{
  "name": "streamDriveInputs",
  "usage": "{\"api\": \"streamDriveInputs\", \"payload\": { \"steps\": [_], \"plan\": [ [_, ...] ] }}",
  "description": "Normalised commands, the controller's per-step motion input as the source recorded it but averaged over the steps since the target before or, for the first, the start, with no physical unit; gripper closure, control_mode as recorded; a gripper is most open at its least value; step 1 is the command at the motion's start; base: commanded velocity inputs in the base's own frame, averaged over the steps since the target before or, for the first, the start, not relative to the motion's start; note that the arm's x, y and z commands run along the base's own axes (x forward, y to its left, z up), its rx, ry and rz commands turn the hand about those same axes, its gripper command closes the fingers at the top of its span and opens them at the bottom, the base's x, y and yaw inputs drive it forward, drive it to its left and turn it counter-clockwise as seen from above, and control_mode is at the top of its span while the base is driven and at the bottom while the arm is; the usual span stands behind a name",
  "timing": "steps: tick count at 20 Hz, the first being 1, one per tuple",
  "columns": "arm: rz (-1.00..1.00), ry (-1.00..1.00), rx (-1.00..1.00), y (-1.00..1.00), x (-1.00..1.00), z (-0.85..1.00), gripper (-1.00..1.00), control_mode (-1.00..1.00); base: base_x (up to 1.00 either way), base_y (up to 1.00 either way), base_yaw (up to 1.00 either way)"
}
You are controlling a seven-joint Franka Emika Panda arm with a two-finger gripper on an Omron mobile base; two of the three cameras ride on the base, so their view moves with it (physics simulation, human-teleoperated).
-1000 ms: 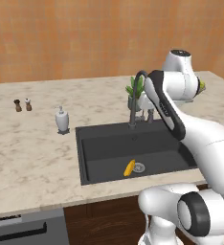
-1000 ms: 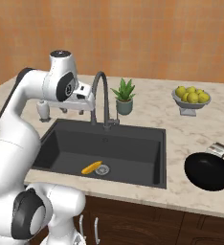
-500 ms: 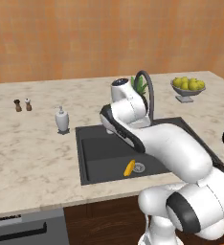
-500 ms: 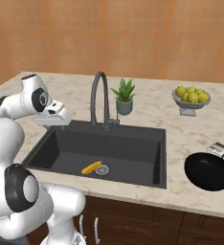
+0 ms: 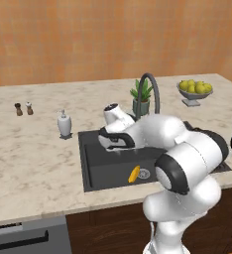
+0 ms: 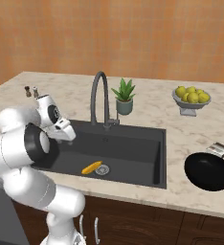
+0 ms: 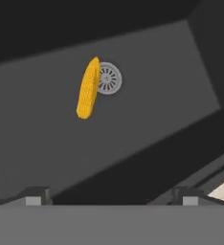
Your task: Pick the corn from the sink and place it in the bowl. Then pick the bowl and place it in the microwave. Then close the microwave door and press the start button.
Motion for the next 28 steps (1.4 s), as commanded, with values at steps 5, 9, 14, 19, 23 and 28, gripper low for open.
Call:
{"api": "streamDriveInputs", "payload": {
  "steps": [5, 9, 14, 19, 23, 28],
  "plan": [
    [0.0, 0.07, 0.0, -0.47, 0.12, -1.0, -1.0, -1.0, 0.0, 0.0, 0.0],
    [-0.03, 0.0, -0.06, -0.04, 0.05, -1.0, -1.0, -1.0, 0.0, 0.0, 0.0],
    [-0.06, 0.01, -0.02, 0.0, 0.09, -0.97, -1.0, -1.0, 0.0, 0.0, 0.0],
    [-0.06, 0.0, -0.02, 0.0, 0.32, -0.68, -1.0, -1.0, 0.0, 0.0, 0.0],
    [-0.06, -0.04, -0.08, 0.0, 0.3, -0.24, -1.0, -1.0, 0.0, 0.0, 0.0],
    [-0.03, -0.04, -0.05, 0.0, 0.42, -0.22, -1.0, -1.0, 0.0, 0.0, 0.0]
  ]
}}
